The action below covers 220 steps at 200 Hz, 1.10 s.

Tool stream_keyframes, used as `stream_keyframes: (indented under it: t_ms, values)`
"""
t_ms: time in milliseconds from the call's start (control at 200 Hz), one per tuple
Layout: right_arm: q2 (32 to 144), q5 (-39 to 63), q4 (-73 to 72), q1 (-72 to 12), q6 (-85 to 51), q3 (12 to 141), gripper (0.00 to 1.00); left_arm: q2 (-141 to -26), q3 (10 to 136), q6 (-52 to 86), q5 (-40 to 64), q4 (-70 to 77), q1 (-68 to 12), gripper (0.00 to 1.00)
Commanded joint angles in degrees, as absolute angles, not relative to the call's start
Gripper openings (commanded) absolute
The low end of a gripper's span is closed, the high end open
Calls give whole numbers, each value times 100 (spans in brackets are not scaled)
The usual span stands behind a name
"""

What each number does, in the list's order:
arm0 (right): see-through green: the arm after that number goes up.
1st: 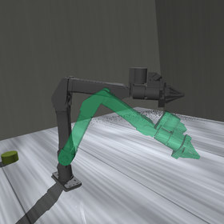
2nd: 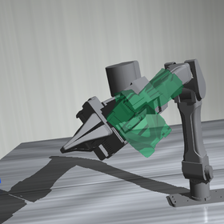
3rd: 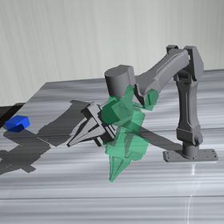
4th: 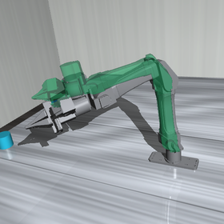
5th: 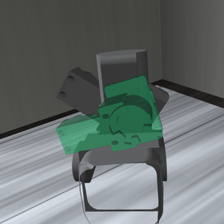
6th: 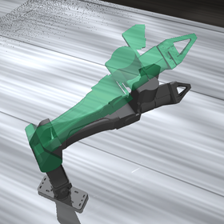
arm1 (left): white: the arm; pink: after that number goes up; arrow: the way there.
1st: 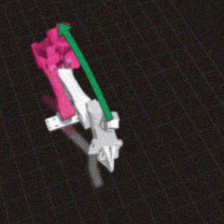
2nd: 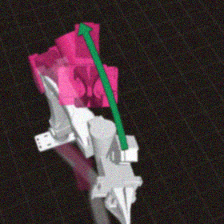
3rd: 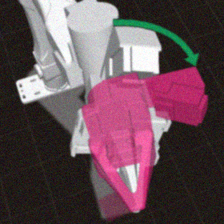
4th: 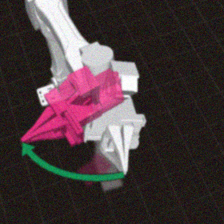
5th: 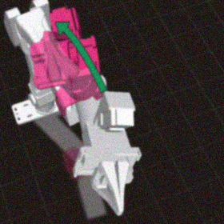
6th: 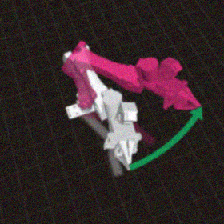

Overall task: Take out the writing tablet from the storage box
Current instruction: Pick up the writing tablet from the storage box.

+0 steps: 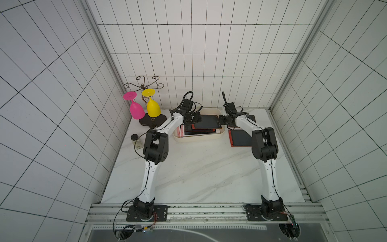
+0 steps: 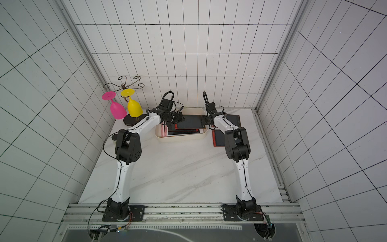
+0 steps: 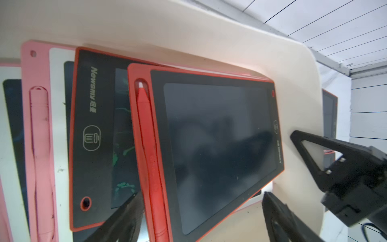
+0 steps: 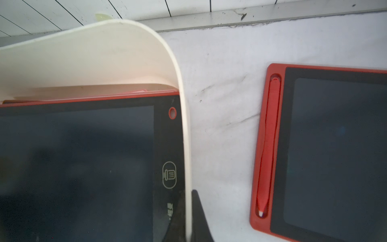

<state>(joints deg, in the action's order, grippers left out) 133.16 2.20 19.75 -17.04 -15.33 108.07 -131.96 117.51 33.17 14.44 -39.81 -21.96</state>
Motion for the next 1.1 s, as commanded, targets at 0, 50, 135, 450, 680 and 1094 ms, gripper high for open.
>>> stream_keyframes:
  t_ms: [0, 50, 135, 450, 680, 1094]
  values:
    - [13421, 726, 2321, -1837, -1723, 10473, 0, -12937, 11710, 3570, 2406, -3337, -2443, 88]
    - [13426, 736, 2323, -1837, -1728, 10470, 0, -12907, 11699, 3582, 2426, -3323, -2443, 88]
    - [13425, 738, 2320, -1834, -1731, 10472, 0, -12890, 11664, 3604, 2444, -3284, -2439, 88]
    - [13406, 756, 2284, -1811, -1749, 10406, 0, -12898, 11543, 3755, 2627, -3015, -2426, 88]
    - [13394, 782, 2265, -1780, -1765, 10382, 0, -12696, 11184, 4071, 2893, -2328, -2426, 87]
    - [13402, 832, 2219, -1768, -1783, 10354, 0, -12384, 10518, 4336, 3131, -1356, -2429, 86]
